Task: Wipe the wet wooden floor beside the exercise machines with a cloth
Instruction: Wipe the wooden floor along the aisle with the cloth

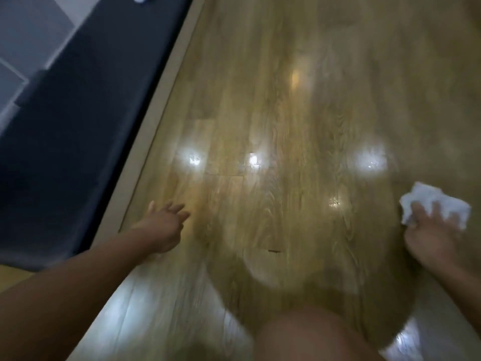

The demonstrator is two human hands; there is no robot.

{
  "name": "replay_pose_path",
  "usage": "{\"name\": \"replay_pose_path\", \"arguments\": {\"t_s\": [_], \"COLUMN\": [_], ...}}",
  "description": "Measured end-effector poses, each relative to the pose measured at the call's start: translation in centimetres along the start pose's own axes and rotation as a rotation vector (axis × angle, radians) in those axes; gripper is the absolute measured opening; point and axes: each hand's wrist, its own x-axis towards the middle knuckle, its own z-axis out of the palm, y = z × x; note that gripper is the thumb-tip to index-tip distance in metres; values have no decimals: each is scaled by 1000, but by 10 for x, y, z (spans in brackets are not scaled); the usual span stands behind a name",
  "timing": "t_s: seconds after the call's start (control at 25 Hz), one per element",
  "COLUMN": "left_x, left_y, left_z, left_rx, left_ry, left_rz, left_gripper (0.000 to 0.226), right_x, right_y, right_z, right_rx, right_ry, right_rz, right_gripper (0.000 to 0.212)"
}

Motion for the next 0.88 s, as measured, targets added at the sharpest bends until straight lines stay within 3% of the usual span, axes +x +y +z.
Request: {"name": "replay_pose_path", "arguments": {"t_s": [0.12, 0.24, 0.4, 0.48, 0.6, 0.64, 0.68, 0.8, 0.88], "left_x": [-12, -5, 46, 83, 141, 159, 179, 239, 276], "left_y": [-33, -69, -91, -104, -113, -114, -119, -130, -133], "left_z": [-32, -35, -10, 4, 12, 12, 9, -10, -9], "left_rx": [71, 116, 25, -106, -344, -431, -517, -807, -1006], "left_ry": [131, 98, 79, 87, 80, 116, 179, 569, 703], "left_rz": [37, 70, 123, 109, 70, 44, 10, -103, -174], "left_gripper": [53, 53, 53, 55, 61, 62, 62, 56, 52], "right_x": [-11, -24, -19, -16, -18, -21, -20, 29, 87], "right_y": [-140, -263, -321, -336, -350, -362, -380, -466, -543], "right_z": [23, 36, 41, 43, 56, 55, 57, 57, 56], "right_rx": [-47, -191, -455, -476, -487, -475, -460, -324, -301], "right_ry": [-170, -333, -377, -250, -214, -297, -357, -272, -297], "right_rz": [-370, -730, -1105, -1266, -1152, -1059, -989, -946, -851], "right_gripper": [57, 66, 69, 64, 63, 65, 65, 60, 56]}}
